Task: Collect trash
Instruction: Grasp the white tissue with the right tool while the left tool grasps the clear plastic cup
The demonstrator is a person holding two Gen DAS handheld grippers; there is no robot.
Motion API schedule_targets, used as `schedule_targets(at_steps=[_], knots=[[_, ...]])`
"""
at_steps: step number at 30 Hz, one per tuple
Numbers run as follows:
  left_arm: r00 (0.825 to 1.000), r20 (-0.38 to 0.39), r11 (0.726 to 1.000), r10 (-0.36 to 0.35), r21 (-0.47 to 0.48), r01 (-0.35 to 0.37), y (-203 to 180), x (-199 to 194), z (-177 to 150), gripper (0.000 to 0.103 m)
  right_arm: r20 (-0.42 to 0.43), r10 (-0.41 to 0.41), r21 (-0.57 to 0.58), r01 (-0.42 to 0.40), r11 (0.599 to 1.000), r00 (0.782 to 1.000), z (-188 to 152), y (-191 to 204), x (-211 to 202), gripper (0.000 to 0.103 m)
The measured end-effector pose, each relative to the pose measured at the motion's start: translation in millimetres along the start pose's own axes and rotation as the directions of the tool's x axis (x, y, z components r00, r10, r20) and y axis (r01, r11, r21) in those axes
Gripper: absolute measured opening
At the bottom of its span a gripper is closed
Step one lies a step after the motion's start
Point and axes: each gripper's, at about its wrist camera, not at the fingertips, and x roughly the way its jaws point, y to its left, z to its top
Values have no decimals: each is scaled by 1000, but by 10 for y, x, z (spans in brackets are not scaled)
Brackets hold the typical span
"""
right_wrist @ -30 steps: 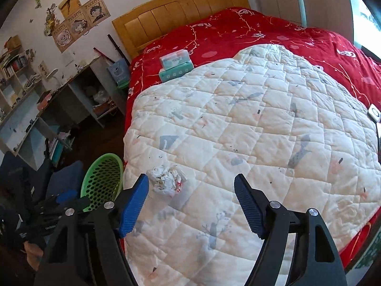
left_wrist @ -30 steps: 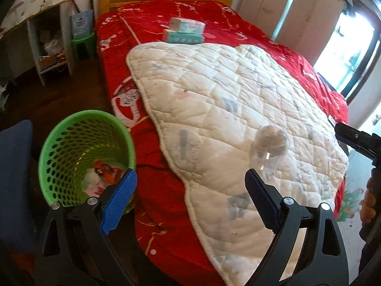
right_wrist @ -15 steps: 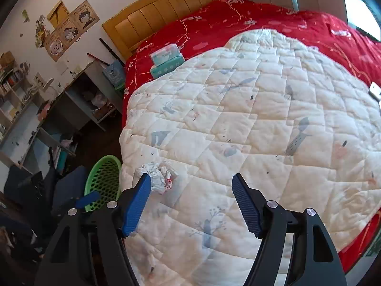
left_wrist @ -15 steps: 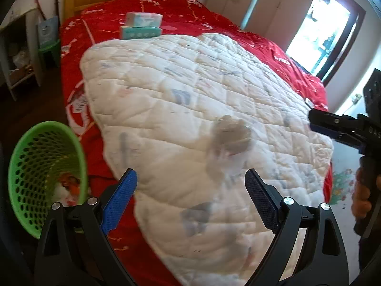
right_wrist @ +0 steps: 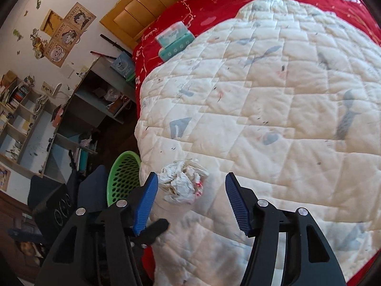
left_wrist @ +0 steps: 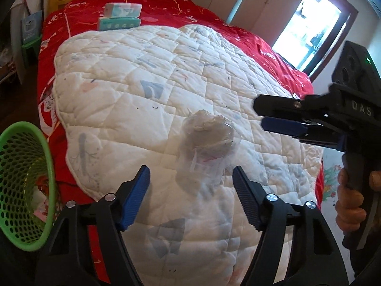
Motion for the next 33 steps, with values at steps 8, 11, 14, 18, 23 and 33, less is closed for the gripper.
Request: schedule_targets(at_steps=[8,11,14,18,23,33], knots=[[1000,0,1000,-25,19,25,-13,63,15,51,-50,-1,11,1,1000,999,31,71,235,52],[1000,-4,999,-31,27,31,-27,96,18,46,-59,-4,22,6,1000,998,60,58,314,52],[1000,4,999,-31,27,30,-17,110,16,45,-68,-2,34,4,999,998,102,37,388,52],[999,7,999,-40,26,40,6,116,20,45,-73,13,55,-9,998,997,129,10,434,52],[998,6,998,-55,12,55,47,126,9,44,-86,63,120,-53,991,994,118,-63,518,52],[999,2,998,-51,25,50,80,128,18,44,-86,60,178,-44,983,994,73,-186,555,51]])
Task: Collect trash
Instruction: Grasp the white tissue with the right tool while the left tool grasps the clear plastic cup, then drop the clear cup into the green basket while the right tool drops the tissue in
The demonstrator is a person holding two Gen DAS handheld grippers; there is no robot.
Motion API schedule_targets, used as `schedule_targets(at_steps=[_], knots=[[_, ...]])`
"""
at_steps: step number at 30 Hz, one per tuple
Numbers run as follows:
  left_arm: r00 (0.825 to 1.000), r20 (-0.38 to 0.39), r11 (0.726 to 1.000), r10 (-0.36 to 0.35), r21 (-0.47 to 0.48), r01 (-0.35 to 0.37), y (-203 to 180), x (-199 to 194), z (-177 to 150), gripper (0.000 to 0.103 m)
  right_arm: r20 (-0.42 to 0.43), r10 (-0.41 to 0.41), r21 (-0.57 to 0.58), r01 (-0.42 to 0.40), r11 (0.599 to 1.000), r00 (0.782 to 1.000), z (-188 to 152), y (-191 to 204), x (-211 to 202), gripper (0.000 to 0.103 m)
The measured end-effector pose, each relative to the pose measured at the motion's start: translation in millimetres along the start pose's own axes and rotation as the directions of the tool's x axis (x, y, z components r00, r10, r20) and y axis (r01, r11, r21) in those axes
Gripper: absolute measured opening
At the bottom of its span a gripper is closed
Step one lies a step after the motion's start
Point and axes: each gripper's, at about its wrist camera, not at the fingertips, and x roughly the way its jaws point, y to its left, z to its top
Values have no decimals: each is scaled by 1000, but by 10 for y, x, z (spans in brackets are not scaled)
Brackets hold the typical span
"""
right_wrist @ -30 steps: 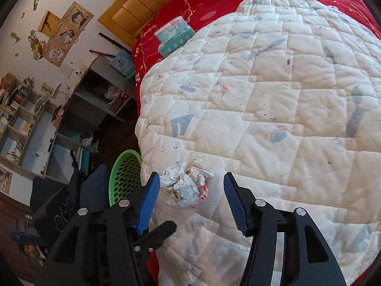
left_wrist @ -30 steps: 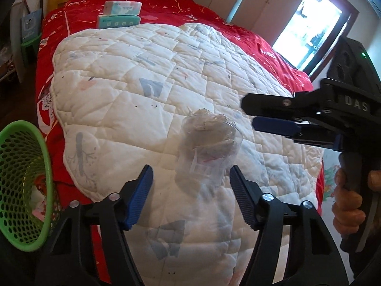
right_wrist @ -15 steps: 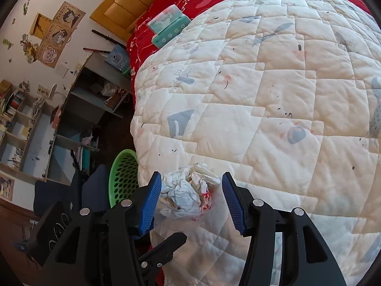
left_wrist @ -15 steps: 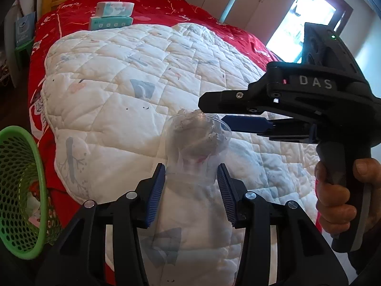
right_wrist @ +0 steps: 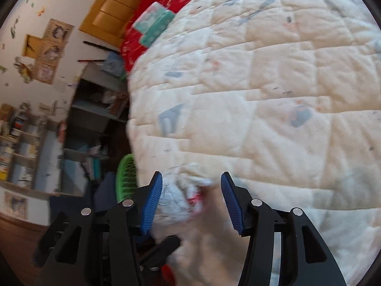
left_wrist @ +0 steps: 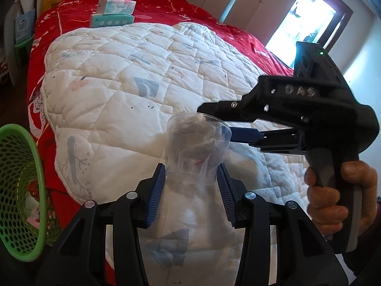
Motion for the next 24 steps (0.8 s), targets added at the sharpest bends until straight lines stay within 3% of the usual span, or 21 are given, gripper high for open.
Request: schedule_targets(at_steps=[6,10,13,24], knots=[[1000,-8,1000,-2,8,2,20,10,-2,44,-23,57,33,-56,998,998,-21,-50,59,49],[1000,-11,1000,-3,16,3,35,14,-5,44,-22,57,8,-57,998,998,-16,-3,97,32],[1000,-8,1000,-7,18,7,42,-13,-9,44,1,71,12,-71,997,997,-29,-1,66,28],[1000,19,999,13,37,-13,40,-189,13,44,129,49,-41,-44,998,990,87,151,-314,27]])
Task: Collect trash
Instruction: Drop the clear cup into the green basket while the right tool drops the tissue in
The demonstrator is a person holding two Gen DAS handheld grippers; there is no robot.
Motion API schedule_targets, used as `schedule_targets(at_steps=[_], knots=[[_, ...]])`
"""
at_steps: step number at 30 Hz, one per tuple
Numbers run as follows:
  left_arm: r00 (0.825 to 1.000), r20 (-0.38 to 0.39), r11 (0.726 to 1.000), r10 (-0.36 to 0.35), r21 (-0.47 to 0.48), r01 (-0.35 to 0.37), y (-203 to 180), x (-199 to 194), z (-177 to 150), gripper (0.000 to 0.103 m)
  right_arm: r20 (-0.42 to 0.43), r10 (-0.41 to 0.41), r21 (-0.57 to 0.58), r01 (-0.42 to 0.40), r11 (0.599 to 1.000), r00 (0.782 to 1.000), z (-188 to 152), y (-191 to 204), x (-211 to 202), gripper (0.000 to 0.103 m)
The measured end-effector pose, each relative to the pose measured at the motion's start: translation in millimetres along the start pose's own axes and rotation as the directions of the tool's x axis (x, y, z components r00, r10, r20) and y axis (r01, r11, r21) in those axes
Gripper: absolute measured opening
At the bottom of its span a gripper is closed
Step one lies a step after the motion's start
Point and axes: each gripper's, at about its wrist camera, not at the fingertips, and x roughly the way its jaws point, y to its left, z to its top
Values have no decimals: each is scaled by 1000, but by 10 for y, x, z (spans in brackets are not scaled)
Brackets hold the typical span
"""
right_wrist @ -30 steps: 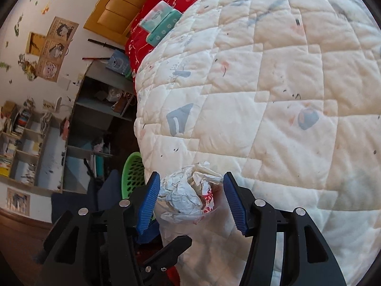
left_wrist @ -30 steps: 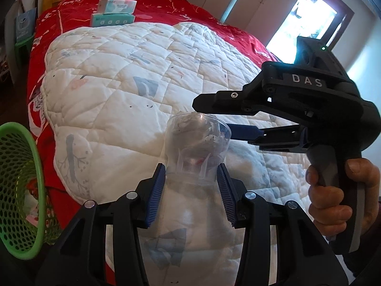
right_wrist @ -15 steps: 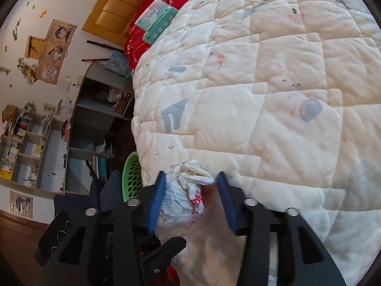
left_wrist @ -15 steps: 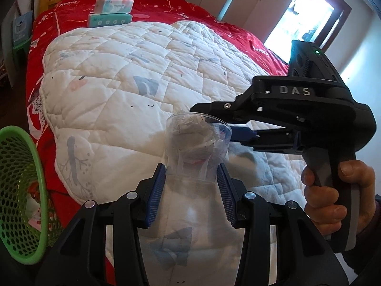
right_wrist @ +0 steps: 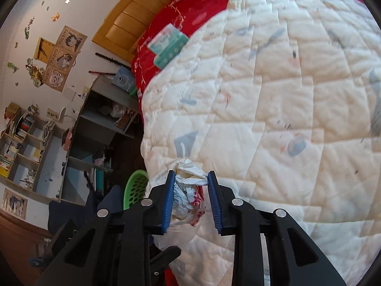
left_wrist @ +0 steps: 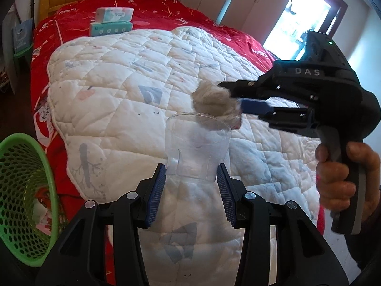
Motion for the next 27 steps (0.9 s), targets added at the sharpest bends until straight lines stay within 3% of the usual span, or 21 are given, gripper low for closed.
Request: schedule_targets(at_steps=[8,14,18,21,27], knots=[[998,11,998,63,-13,-63,165,-286,46,44,47,17,-28,-15,1000,999,78,148,-242,27],[984,20,982,176,-73,-174,582,-684,0,44,35,25,-114,-21,993,999,-6,476,-207,27],[964,3,954,267,-140,-264,990,-910,-76,44,12,37,-153,-34,988,999,-82,678,-82,27],[938,-23,922,345,-182,-343,1306,-1047,-146,44,-13,41,-177,-43,983,999,-153,821,44,27],[900,-55,869,432,-241,-432,1721,-1201,-194,46,-60,39,-227,-52,972,997,-279,1096,307,27]])
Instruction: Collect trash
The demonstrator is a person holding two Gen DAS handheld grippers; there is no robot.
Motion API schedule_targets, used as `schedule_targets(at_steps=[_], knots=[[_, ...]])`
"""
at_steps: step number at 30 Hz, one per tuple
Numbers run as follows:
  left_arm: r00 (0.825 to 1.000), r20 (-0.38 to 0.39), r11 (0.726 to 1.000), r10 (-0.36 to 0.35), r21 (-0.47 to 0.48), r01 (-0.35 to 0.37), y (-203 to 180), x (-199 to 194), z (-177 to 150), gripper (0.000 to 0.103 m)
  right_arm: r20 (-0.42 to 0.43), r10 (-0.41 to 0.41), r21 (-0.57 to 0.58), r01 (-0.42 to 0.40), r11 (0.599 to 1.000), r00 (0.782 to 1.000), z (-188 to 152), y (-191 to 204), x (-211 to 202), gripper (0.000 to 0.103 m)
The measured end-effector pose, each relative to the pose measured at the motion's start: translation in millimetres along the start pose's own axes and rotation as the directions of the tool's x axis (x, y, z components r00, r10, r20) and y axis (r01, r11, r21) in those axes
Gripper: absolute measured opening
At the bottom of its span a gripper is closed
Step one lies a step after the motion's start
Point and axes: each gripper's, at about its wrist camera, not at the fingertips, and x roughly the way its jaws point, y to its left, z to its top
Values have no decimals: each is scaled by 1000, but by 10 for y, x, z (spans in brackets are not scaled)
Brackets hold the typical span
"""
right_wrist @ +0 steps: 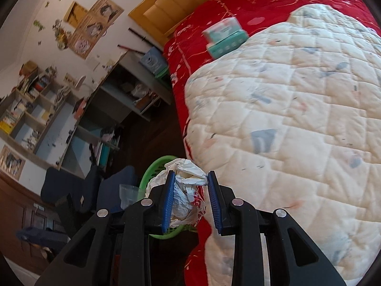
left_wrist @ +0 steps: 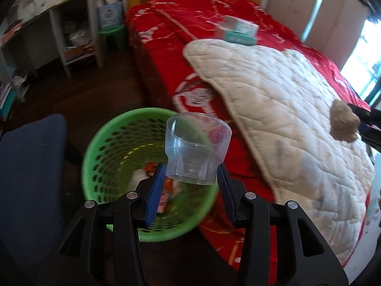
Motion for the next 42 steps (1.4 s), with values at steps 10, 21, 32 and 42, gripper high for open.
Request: schedule_targets(at_steps=[10,21,32,42], knots=[[999,7,993,35,-112,-34,448,-72,-21,61,-73,18,-87,-24,996,997,-62,473,429,27],[993,83,971,88,-230,-67,920,-413,-80,71,-190,29,-163,-61,985,981,-250,1038,1243,29],[984,105,959,141,-262,-110,1097,-541,-103,74,-245,21,-199,-72,977,969,-486,1375,1815,50],[975,116,950,190,-273,-153,1011,-674,-150,78,-165,-67,-358,4,934,984,-550,1308,1369,70]])
